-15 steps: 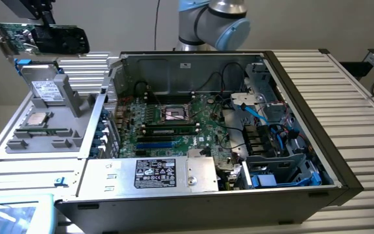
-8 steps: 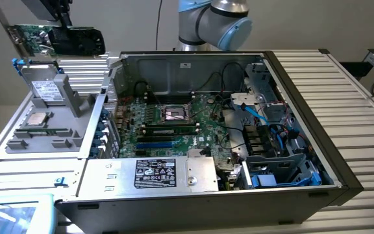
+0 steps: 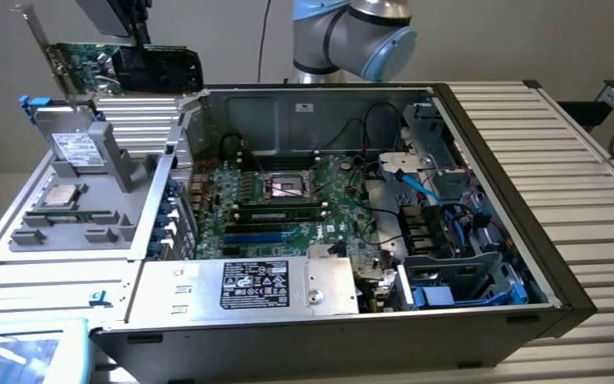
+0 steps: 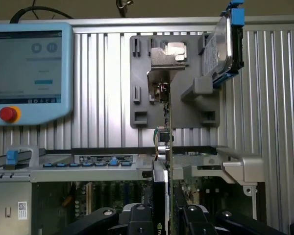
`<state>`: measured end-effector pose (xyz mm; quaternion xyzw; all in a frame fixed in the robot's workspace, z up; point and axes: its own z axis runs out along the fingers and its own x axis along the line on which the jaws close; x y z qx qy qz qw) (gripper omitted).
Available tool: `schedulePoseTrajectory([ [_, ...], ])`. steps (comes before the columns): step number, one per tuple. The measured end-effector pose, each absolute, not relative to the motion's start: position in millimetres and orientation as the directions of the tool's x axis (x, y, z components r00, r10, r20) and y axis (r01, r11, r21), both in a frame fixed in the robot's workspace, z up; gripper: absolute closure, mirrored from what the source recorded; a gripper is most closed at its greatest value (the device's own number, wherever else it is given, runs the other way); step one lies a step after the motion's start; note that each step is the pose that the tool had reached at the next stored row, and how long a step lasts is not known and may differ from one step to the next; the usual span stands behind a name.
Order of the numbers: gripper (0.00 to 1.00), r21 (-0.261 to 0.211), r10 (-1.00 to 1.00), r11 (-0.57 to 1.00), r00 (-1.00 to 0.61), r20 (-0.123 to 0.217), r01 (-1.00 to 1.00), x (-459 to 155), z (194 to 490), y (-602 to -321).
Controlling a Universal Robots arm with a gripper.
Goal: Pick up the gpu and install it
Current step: 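Pick up the gpu and move the gpu toward the slot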
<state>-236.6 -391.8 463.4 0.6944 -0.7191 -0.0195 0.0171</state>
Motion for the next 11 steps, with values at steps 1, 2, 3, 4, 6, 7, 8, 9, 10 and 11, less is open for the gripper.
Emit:
schedulePoseTrajectory([
  [1, 0.73, 0.052, -0.999, 0.035, -0.035, -0.003, -0.998, -232, 463, -393],
  [2, 0.73, 0.052, -0.999, 0.035, -0.035, -0.002, -0.998, -227, 463, -393],
  [3, 0.73, 0.052, -0.999, 0.035, -0.035, -0.002, -0.998, -223, 463, -394],
  [4, 0.73, 0.052, -0.999, 0.035, -0.035, -0.002, -0.998, -218, 463, -394],
  [6, 0.73, 0.052, -0.999, 0.035, -0.035, -0.002, -0.998, -209, 463, -395],
  [7, 0.73, 0.052, -0.999, 0.035, -0.035, -0.002, -0.998, -204, 463, -396],
  [8, 0.73, 0.052, -0.999, 0.035, -0.035, -0.003, -0.998, -200, 463, -397],
  [9, 0.73, 0.052, -0.999, 0.035, -0.035, -0.002, -0.998, -196, 463, -397],
  [10, 0.73, 0.052, -0.999, 0.035, -0.035, -0.003, -0.998, -191, 463, -397],
  [11, 0.73, 0.052, -0.999, 0.035, -0.035, -0.003, -0.998, -186, 463, -398],
])
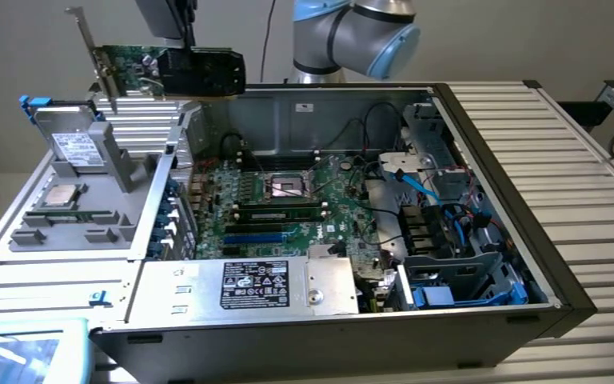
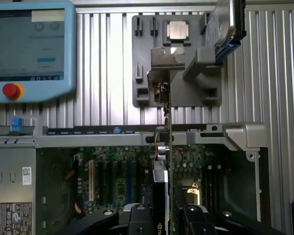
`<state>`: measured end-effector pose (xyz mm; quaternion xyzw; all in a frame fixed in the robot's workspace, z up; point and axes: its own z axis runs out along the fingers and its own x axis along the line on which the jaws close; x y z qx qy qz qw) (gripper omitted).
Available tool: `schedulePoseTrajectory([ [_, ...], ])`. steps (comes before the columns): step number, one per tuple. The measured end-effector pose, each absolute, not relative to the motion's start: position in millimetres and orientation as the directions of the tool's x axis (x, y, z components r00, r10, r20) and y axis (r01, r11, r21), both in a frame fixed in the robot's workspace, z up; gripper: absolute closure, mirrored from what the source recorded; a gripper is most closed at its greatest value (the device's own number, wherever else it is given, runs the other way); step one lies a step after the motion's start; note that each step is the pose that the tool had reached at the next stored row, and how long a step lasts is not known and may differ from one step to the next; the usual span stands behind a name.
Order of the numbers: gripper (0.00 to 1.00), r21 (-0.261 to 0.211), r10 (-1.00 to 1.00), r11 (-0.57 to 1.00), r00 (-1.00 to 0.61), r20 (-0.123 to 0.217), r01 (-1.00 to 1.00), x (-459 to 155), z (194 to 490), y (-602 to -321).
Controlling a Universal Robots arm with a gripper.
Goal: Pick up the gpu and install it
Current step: 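Pick up the gpu and move the gpu toward the slot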
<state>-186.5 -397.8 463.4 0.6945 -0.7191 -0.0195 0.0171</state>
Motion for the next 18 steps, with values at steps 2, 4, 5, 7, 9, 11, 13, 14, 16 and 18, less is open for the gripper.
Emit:
schedulePoseTrajectory([
  [2, 0.73, 0.052, -0.999, 0.035, -0.035, -0.003, -0.998, -177, 463, -398],
  [4, 0.73, 0.052, -0.999, 0.035, -0.035, -0.003, -0.998, -168, 463, -399],
  [5, 0.73, 0.052, -0.999, 0.035, -0.035, -0.003, -0.998, -164, 463, -399],
  [7, 0.73, 0.052, -0.999, 0.035, -0.035, -0.002, -0.998, -154, 463, -400],
  [9, 0.73, 0.052, -0.999, 0.035, -0.035, -0.003, -0.998, -146, 463, -400],
  [11, 0.73, 0.052, -0.999, 0.034, -0.035, -0.003, -0.998, -136, 463, -401],
  [13, 0.73, 0.052, -0.999, 0.034, -0.035, -0.003, -0.998, -128, 463, -401],
  [14, 0.73, 0.052, -0.999, 0.034, -0.035, -0.003, -0.998, -123, 463, -401],
  [16, 0.73, 0.052, -0.999, 0.034, -0.034, -0.003, -0.998, -114, 463, -402],
  [18, 0.73, 0.052, -0.999, 0.034, -0.034, -0.003, -0.998, -106, 463, -402],
])
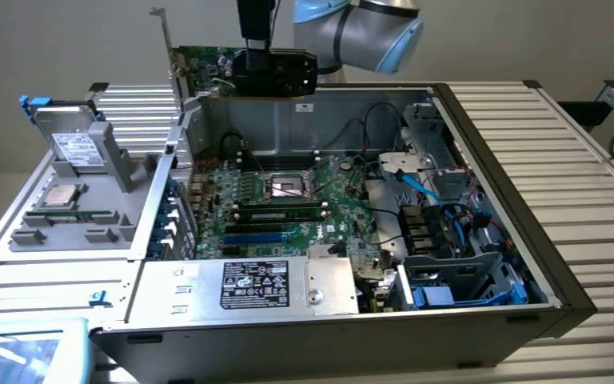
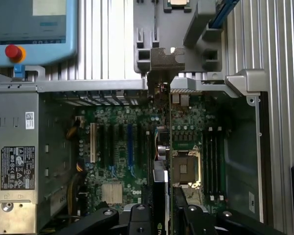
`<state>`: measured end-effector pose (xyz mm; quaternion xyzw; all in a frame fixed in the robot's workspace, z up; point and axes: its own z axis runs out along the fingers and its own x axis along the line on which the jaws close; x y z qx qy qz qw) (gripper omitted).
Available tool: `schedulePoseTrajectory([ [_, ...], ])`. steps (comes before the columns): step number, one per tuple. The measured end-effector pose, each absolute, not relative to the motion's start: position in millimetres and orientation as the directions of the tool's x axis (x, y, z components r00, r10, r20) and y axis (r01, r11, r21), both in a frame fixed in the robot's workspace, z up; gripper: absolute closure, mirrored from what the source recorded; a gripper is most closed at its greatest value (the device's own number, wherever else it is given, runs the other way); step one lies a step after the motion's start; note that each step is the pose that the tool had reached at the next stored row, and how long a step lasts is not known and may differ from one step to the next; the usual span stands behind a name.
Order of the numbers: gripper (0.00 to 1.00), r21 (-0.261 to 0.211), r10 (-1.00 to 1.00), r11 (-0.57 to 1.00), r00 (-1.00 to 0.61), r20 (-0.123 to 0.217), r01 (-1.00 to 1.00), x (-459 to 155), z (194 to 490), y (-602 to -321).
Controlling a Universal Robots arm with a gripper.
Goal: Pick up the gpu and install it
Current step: 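Pick up the gpu and move the gpu toward the slot, then insert the gpu into the slot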
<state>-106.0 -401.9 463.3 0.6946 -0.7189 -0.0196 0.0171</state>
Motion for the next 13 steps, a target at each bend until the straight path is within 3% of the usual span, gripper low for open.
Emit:
schedulePoseTrajectory([
  [13, 0.73, 0.052, -0.999, 0.034, -0.034, -0.003, -0.998, -104.9, 463.4, -401.9],
])
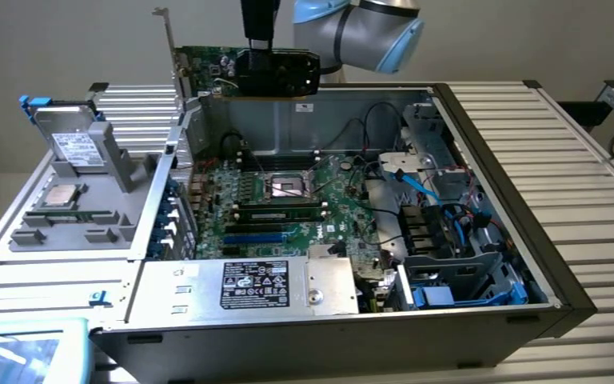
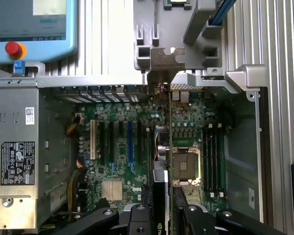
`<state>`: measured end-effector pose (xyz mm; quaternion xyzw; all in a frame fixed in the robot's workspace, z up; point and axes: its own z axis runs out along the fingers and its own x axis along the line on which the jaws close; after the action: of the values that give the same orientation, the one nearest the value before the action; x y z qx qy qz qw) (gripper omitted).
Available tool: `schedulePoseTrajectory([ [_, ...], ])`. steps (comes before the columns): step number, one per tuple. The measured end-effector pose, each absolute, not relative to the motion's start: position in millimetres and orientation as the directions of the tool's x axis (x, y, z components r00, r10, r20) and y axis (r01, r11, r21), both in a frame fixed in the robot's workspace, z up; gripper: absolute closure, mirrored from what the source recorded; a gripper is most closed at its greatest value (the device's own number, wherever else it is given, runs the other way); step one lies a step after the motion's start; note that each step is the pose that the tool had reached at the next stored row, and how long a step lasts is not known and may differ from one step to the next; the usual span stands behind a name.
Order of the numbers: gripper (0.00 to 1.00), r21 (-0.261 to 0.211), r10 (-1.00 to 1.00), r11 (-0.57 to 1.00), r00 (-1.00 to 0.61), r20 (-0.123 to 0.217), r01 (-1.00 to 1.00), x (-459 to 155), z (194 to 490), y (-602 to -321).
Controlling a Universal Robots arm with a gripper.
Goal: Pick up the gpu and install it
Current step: 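Insert the gpu into the slot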
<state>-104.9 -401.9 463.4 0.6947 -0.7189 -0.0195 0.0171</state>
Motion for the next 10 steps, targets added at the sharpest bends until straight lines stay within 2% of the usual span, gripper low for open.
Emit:
schedulePoseTrajectory([
  [10, 0.73, 0.052, -0.999, 0.034, -0.034, -0.003, -0.998, -105, 453, -402],
])
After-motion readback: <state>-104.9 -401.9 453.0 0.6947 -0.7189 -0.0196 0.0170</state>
